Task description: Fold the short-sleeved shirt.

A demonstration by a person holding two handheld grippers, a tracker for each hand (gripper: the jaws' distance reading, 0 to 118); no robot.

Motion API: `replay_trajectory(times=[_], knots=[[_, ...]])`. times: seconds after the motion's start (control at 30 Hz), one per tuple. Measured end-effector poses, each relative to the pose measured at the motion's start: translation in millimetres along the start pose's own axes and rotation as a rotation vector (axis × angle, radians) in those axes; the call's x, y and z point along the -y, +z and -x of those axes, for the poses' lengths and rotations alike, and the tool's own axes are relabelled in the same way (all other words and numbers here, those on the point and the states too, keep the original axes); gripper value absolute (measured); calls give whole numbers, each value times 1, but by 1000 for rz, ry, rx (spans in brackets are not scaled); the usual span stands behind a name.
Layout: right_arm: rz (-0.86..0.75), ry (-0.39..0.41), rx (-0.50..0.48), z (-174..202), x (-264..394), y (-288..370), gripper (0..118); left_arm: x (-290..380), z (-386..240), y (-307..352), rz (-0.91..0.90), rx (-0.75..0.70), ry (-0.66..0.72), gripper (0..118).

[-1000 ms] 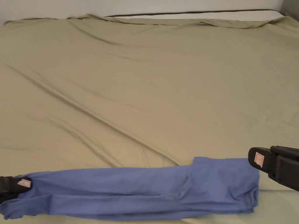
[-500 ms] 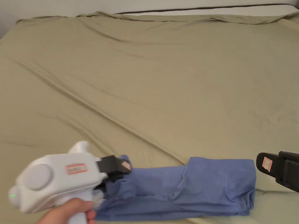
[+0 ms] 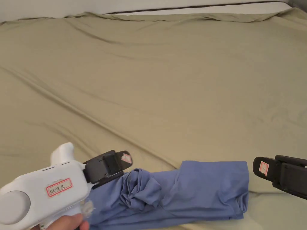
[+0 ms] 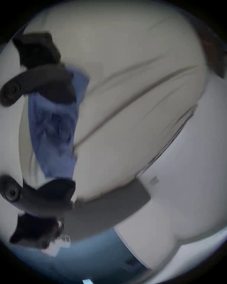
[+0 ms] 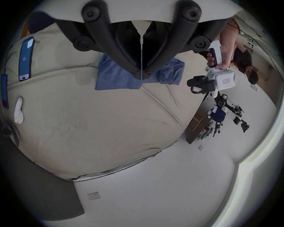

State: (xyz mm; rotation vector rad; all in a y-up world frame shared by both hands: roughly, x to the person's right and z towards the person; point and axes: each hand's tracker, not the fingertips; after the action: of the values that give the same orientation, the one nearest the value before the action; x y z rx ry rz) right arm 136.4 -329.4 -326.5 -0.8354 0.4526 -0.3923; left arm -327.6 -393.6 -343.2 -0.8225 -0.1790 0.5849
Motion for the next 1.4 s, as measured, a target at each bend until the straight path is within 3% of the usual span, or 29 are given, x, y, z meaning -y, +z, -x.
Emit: replay_trajectory(times=[0.03, 0.1, 0.13, 0.2, 0.37, 0.47, 0.5, 0.57, 0.73, 0.77, 0.8, 0.83, 0.87, 0.93, 1.0, 1.1, 1.2, 1.27, 1.33, 1.4], knots=[[1, -1, -5, 1, 0, -1, 3, 0, -1, -3, 27, -140, -77, 99], [11, 4, -25, 5, 2, -5, 3, 17, -12, -36, 100, -344, -300, 7], [19, 9, -32, 6, 3, -7, 3, 26, -13, -47, 132, -284, -298, 0], [33, 24, -32, 12, 5, -11, 3, 45, -20, -81, 224, -114, -260, 0], [50, 46, -42, 21, 9, -6, 3, 100, -80, -135, 326, -45, -307, 0], [60, 58, -36, 23, 11, -5, 3, 115, -116, -136, 335, 87, -379, 0], [63, 57, -35, 22, 11, -5, 3, 116, -120, -136, 365, 151, -340, 0], [61, 51, -36, 22, 11, -5, 3, 110, -118, -131, 413, 218, -272, 0], [48, 49, -58, 16, 10, -3, 3, 52, -49, -66, 235, 228, -109, 0], [49, 50, -63, 14, 10, -3, 3, 34, -25, -50, 201, 226, -58, 10], [50, 49, -68, 13, 9, -4, 3, 21, 0, -38, 199, 217, -33, 55], [52, 47, -71, 13, 9, -6, 3, 12, 18, -31, 210, 171, -36, 111], [53, 44, -74, 11, 10, -8, 3, 4, 38, -26, 267, 93, -61, 118], [57, 36, -77, 10, 10, -12, 3, -6, 79, -8, 239, 25, -67, 118], [60, 28, -83, 12, 11, -14, 3, -9, 116, -4, 280, 80, 12, 118], [65, 29, -103, 14, 13, -15, 3, 2, 136, -48, 375, 147, 95, 118], [75, 34, -114, 19, 13, -15, 3, 5, 134, -75, 476, 194, 72, 118], [78, 44, -113, 21, 12, -15, 3, 6, 112, -76, 349, 237, 27, 118], [81, 49, -110, 23, 11, -14, 3, 18, 99, -81, 364, 429, 146, 118], [85, 49, -114, 23, 11, -14, 3, 23, 86, -86, 347, 430, 148, 118]])
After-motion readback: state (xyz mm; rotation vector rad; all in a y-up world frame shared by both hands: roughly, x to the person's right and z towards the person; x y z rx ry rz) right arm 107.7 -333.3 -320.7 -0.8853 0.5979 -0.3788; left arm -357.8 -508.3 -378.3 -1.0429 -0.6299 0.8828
